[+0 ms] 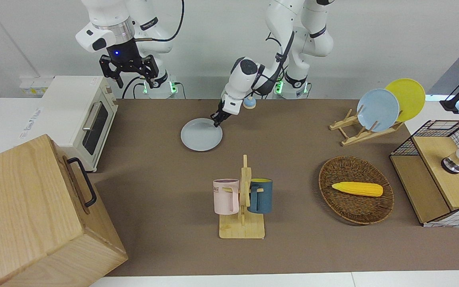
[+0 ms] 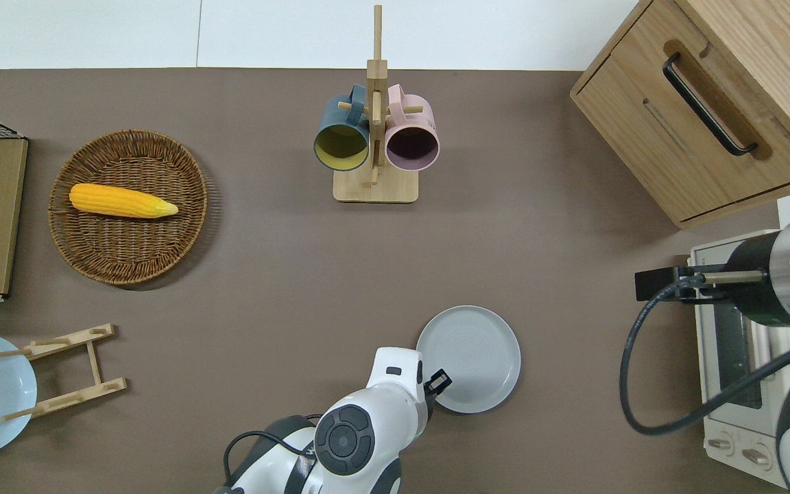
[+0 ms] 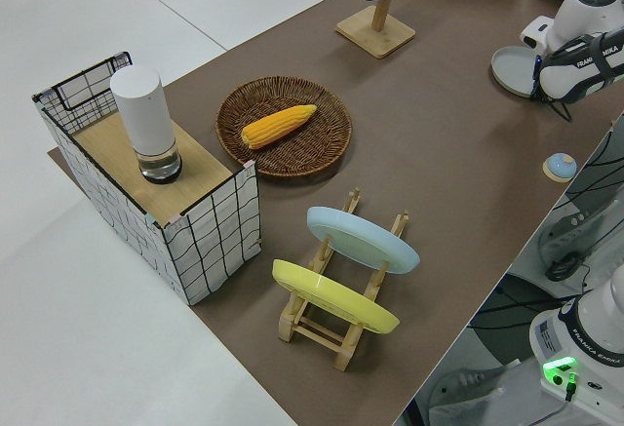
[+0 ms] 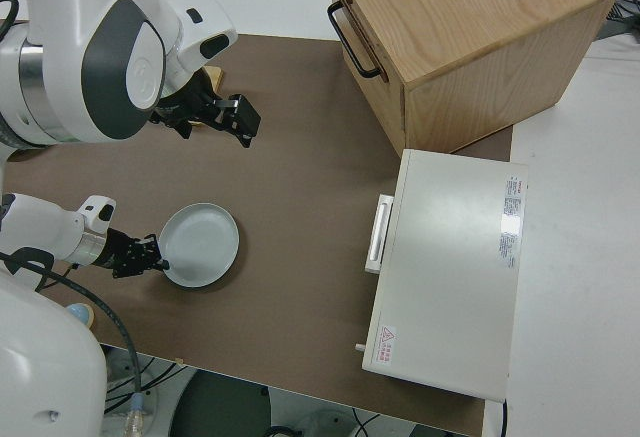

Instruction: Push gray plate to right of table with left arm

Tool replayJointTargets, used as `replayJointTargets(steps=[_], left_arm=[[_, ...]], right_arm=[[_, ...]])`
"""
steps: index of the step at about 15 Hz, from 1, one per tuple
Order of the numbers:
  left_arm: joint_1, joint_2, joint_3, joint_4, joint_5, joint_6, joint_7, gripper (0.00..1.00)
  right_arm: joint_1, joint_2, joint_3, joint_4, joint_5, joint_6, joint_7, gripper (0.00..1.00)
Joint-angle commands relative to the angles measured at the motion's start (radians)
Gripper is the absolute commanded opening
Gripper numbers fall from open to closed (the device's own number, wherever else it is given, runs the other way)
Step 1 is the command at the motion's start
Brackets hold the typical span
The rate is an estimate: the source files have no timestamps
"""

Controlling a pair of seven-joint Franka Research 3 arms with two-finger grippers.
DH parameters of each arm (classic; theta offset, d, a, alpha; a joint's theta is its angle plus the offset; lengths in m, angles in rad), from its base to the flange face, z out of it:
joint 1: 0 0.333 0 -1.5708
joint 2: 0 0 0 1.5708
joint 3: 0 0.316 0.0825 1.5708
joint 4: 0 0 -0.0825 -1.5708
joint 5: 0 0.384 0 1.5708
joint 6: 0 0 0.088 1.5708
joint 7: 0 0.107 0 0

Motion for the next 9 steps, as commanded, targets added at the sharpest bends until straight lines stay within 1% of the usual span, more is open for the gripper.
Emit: replayJointTargets(steps=[1,2,4,5,6,7,9], left_arm=[[-0.028,0.093,0.004,0.031,-0.016,0.031,-0.004,0.13],[-0.028,0.091,0.004,0.031,-0.012,0.031,0.002,0.28],[-0.025,0.087,0.003,0.028,-0.010,0.025,0.007,0.76],[-0.020,0.080,0.003,0.027,-0.008,0.017,0.010,0.89],[-0.015,0.071,0.003,0.027,-0.008,0.014,0.007,0.98],[-0.008,0.047,0.001,0.027,-0.008,0.004,0.004,0.98],[0.011,-0.011,0.000,0.028,-0.008,-0.094,0.005,0.98]], right_arm=[[-0.029,-0.027,0.016,-0.027,0.022,0.000,0.012,0.996],[-0.029,-0.027,0.016,-0.027,0.022,0.000,0.010,0.996],[-0.029,-0.027,0.016,-0.027,0.022,0.000,0.010,0.996],[-0.029,-0.027,0.016,-0.027,0.022,0.000,0.010,0.996],[-0.029,-0.027,0.016,-0.027,0.022,0.000,0.010,0.996],[-0.029,-0.027,0.016,-0.027,0.022,0.000,0.010,0.996],[-0.029,-0.027,0.016,-0.027,0.022,0.000,0.010,0.996]])
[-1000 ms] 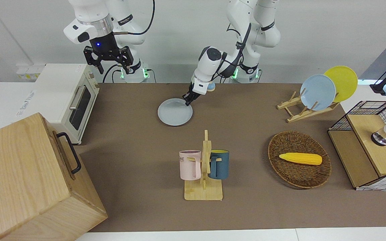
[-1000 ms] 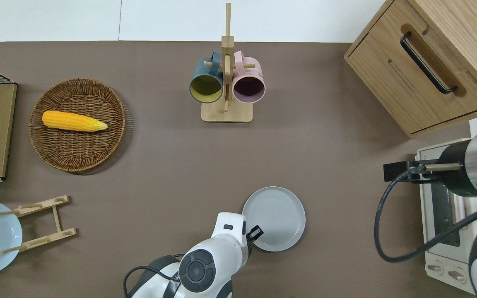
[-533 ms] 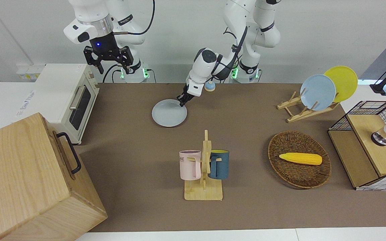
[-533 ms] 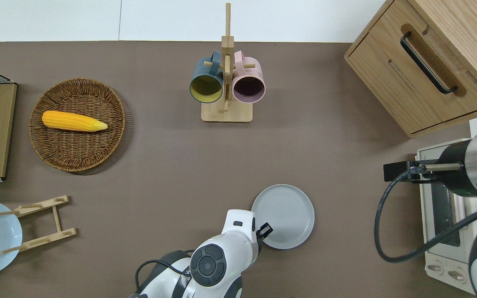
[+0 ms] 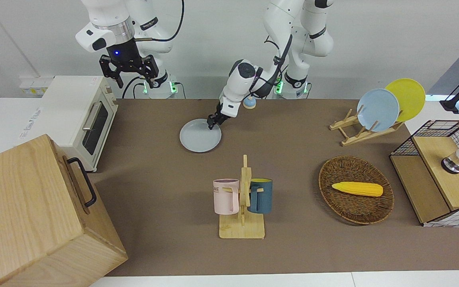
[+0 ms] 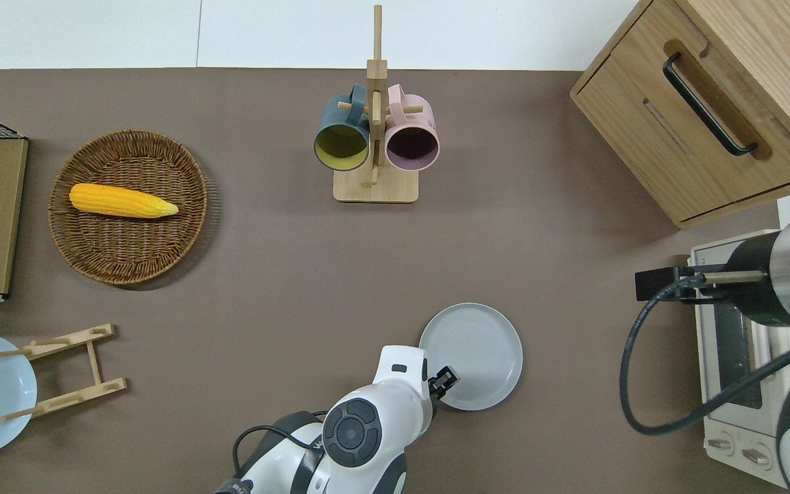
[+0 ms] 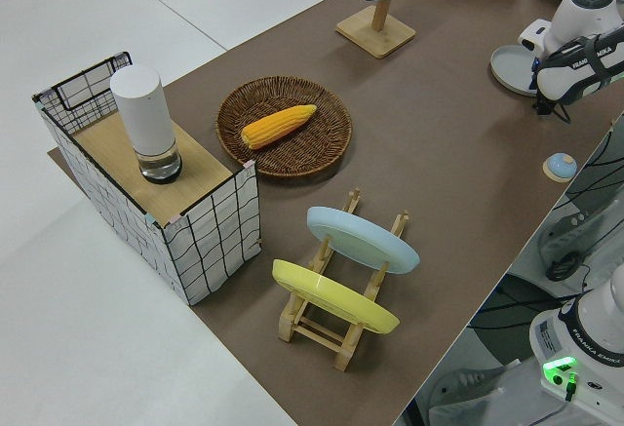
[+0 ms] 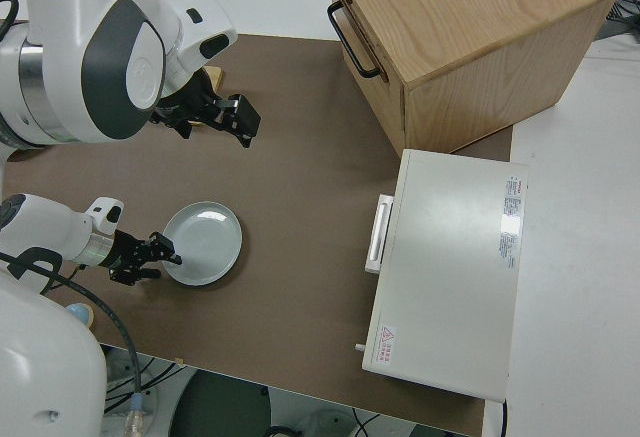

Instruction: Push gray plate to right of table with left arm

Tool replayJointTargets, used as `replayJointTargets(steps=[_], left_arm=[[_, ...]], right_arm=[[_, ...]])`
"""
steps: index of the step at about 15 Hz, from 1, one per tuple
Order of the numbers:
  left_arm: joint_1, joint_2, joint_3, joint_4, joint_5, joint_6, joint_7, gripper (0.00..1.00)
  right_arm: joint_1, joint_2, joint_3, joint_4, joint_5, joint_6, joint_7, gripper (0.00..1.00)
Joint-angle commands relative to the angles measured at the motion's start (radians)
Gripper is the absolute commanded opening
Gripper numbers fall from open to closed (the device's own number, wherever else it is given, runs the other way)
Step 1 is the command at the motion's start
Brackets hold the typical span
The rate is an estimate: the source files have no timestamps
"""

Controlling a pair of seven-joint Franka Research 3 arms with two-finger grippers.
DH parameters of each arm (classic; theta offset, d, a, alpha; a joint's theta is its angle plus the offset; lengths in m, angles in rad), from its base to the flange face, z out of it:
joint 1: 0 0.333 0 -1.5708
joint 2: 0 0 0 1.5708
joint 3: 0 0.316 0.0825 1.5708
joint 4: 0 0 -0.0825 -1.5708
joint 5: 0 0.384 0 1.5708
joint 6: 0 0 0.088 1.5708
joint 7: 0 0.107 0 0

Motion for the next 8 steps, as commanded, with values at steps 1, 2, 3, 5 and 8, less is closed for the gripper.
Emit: replayJointTargets(steps=[1,2,3,5,8], left_arm=[[0.030,-0.074,0.001,0.005,-0.007,-0.138,0.011,0.98],[0.041,-0.097,0.001,0.005,-0.007,-0.166,0.014,0.98],[0.048,-0.111,0.001,0.007,-0.007,-0.189,0.027,0.98],[0.053,-0.134,0.010,0.008,-0.007,-0.230,0.063,0.99],[0.088,-0.162,0.037,0.017,-0.005,-0.308,0.141,0.99]], right_arm=[[-0.029,-0.027,0.016,-0.027,0.022,-0.001,0.010,0.996],[-0.029,-0.027,0.016,-0.027,0.022,0.000,0.010,0.996],[-0.029,-0.027,0.016,-0.027,0.022,-0.001,0.010,0.996],[-0.029,-0.027,0.016,-0.027,0.022,0.000,0.010,0.996],[-0.029,-0.027,0.016,-0.027,0.022,0.000,0.012,0.996]])
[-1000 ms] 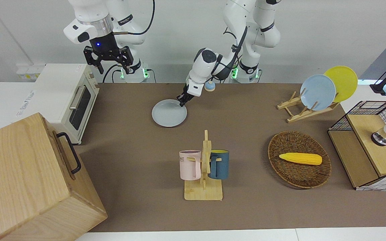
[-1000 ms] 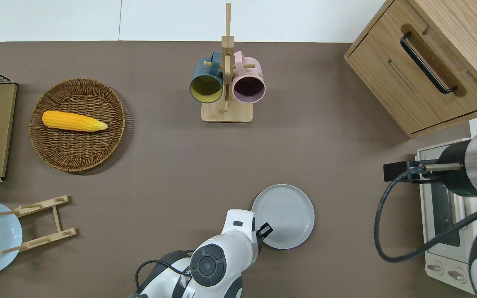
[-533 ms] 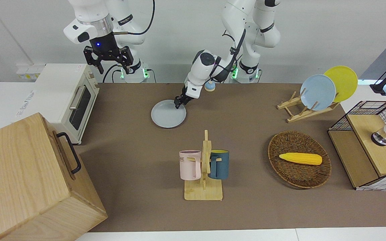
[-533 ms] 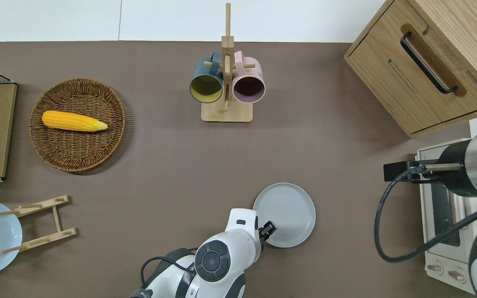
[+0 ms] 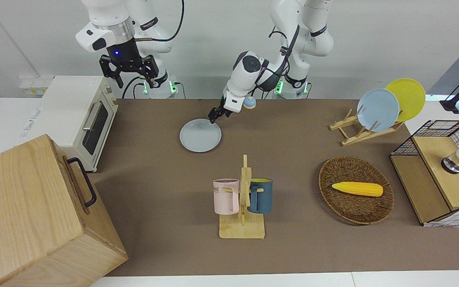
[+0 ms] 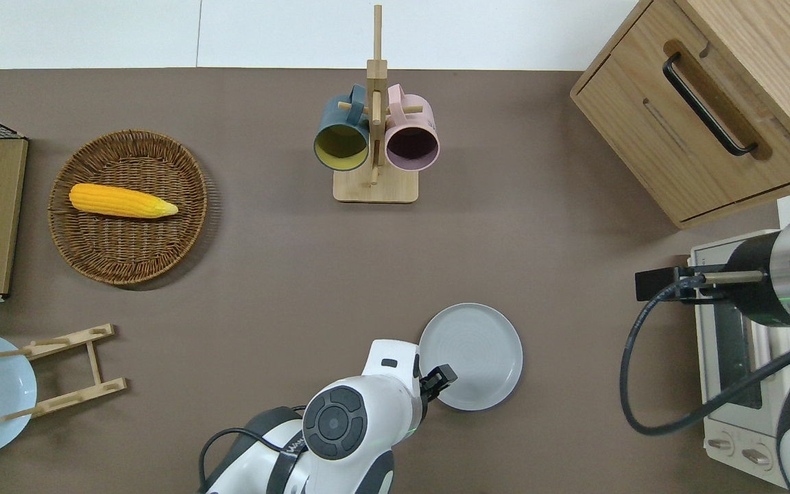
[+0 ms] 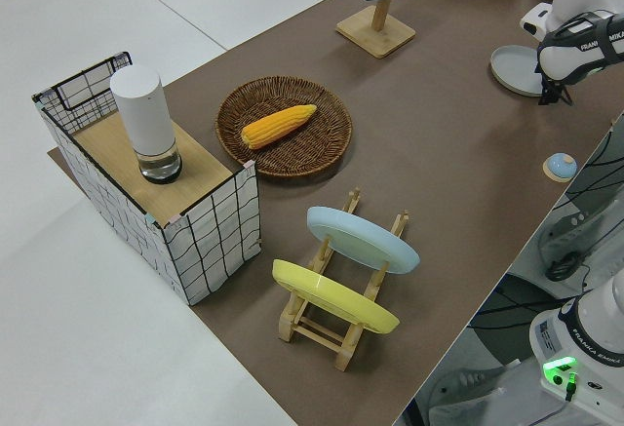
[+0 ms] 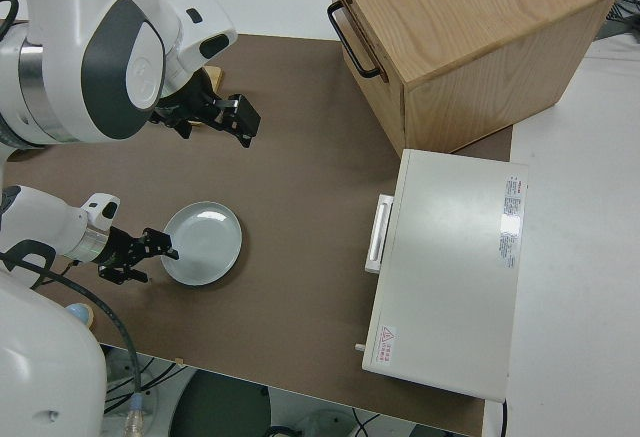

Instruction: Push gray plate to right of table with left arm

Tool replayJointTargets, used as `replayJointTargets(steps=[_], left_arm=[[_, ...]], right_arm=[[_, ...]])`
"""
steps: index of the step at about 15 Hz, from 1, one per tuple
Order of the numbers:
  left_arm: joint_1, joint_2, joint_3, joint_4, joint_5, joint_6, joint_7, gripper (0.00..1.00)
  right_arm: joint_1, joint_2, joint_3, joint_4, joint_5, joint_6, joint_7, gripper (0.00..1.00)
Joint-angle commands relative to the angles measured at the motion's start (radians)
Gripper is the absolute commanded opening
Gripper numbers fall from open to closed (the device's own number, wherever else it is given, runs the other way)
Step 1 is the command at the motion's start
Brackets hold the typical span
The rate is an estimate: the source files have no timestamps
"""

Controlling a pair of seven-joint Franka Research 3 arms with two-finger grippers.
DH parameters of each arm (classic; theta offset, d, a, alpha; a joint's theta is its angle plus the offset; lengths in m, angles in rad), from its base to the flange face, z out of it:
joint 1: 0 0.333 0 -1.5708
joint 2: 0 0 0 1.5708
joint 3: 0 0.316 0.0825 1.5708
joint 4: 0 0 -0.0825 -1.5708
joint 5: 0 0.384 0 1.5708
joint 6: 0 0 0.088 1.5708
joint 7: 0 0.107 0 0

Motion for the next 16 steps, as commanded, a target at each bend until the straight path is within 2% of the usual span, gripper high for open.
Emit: replayJointTargets(steps=[1,4,7,11,13,16], left_arm=[[0.035,-0.046,0.064,0.018,-0.004,-0.146,0.139,0.99],[0.081,-0.054,0.160,0.114,0.037,-0.360,0.297,0.99],[0.109,-0.055,0.242,0.205,0.129,-0.535,0.388,0.99],[0.245,-0.078,0.246,0.266,0.230,-0.696,0.578,0.99],[0.308,-0.086,0.248,0.280,0.282,-0.729,0.687,0.99],[0.357,-0.094,0.282,0.312,0.355,-0.732,0.787,0.99]], right_arm=[[-0.029,-0.027,0.016,-0.027,0.022,0.000,0.010,0.996],[-0.029,-0.027,0.016,-0.027,0.022,0.000,0.010,0.996],[-0.029,-0.027,0.016,-0.027,0.022,0.000,0.010,0.996],[-0.029,-0.027,0.016,-0.027,0.022,0.000,0.010,0.996],[-0.029,-0.027,0.016,-0.027,0.022,0.000,0.010,0.996],[-0.029,-0.027,0.016,-0.027,0.022,0.000,0.010,0.996]])
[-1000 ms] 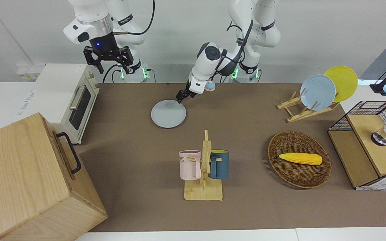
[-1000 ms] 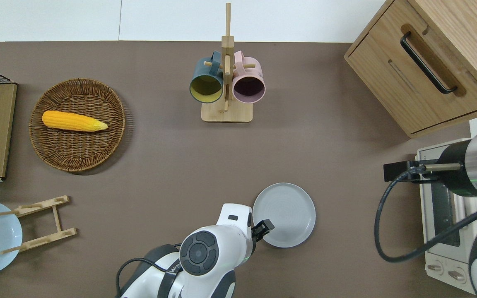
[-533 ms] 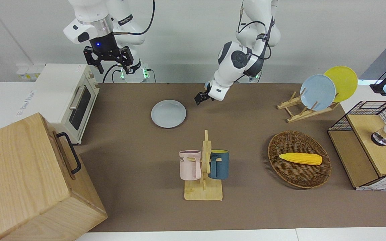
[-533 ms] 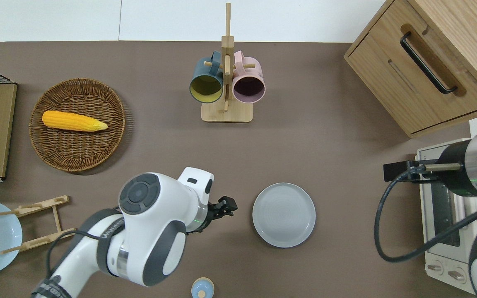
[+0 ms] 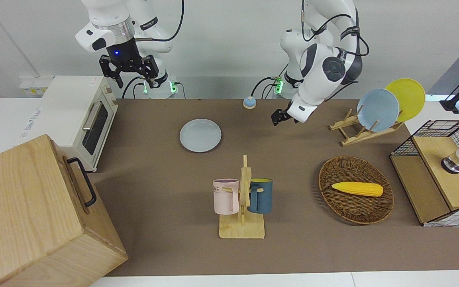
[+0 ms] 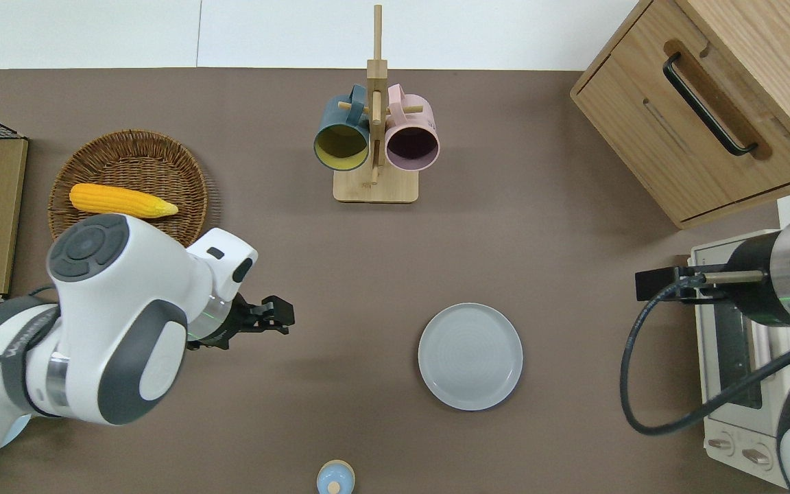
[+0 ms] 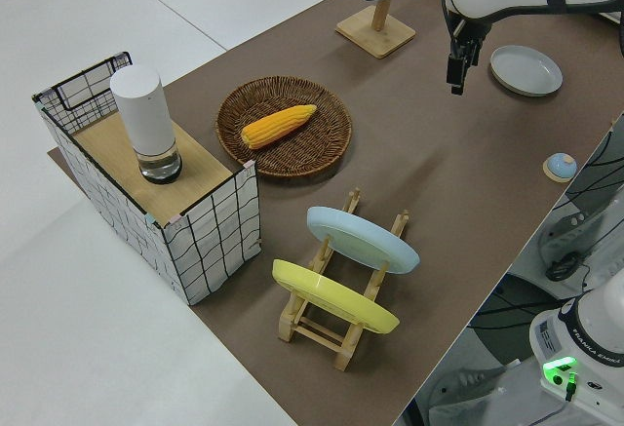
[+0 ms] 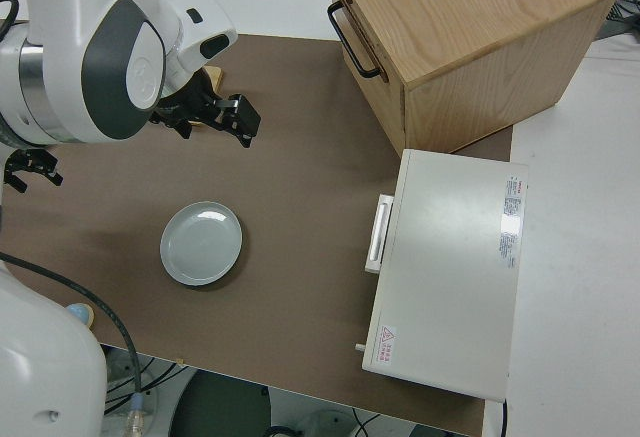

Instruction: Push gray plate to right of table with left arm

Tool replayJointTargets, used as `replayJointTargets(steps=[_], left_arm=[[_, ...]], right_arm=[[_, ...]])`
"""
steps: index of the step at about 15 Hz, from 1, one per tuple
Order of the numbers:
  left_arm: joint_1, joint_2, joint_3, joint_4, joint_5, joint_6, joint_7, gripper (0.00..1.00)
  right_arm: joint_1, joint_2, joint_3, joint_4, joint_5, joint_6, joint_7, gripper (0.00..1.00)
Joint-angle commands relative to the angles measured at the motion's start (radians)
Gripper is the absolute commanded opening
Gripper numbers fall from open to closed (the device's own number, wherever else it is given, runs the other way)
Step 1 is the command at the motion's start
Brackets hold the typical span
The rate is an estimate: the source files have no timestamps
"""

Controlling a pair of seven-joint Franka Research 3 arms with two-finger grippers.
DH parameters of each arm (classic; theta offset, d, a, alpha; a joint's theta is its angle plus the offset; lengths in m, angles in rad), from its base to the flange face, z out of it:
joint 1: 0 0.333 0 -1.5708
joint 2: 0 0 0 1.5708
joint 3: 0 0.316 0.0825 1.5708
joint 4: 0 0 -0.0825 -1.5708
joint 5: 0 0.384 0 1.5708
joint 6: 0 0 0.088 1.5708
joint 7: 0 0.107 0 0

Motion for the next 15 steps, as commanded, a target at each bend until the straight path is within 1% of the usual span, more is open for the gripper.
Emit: replayJointTargets(steps=[1,3,6,8,10,12,13,15], left_arm=[[0.071,-0.012,0.015,0.051,0.085,-0.036,0.098,0.99],[0.105,-0.014,0.016,0.080,0.109,-0.047,0.107,0.99],[0.119,-0.021,0.015,0.153,0.152,-0.082,0.148,0.99],[0.150,-0.034,0.001,0.161,0.183,-0.084,0.182,0.99],[0.168,-0.047,-0.004,0.174,0.184,-0.082,0.238,0.99],[0.177,-0.055,-0.017,0.241,0.186,-0.097,0.335,0.99],[0.177,-0.055,-0.019,0.272,0.186,-0.117,0.363,0.99],[0.180,-0.055,-0.020,0.324,0.186,-0.159,0.368,0.99]], right_arm=[[-0.029,-0.027,0.016,-0.027,0.022,0.000,0.010,0.996],[-0.029,-0.027,0.016,-0.027,0.022,0.000,0.010,0.996],[-0.029,-0.027,0.016,-0.027,0.022,0.000,0.010,0.996],[-0.029,-0.027,0.016,-0.027,0.022,0.000,0.010,0.996],[-0.029,-0.027,0.016,-0.027,0.022,0.000,0.010,0.996],[-0.029,-0.027,0.016,-0.027,0.022,0.000,0.010,0.996],[-0.029,-0.027,0.016,-0.027,0.022,0.000,0.010,0.996],[-0.029,-0.027,0.016,-0.027,0.022,0.000,0.010,0.996]])
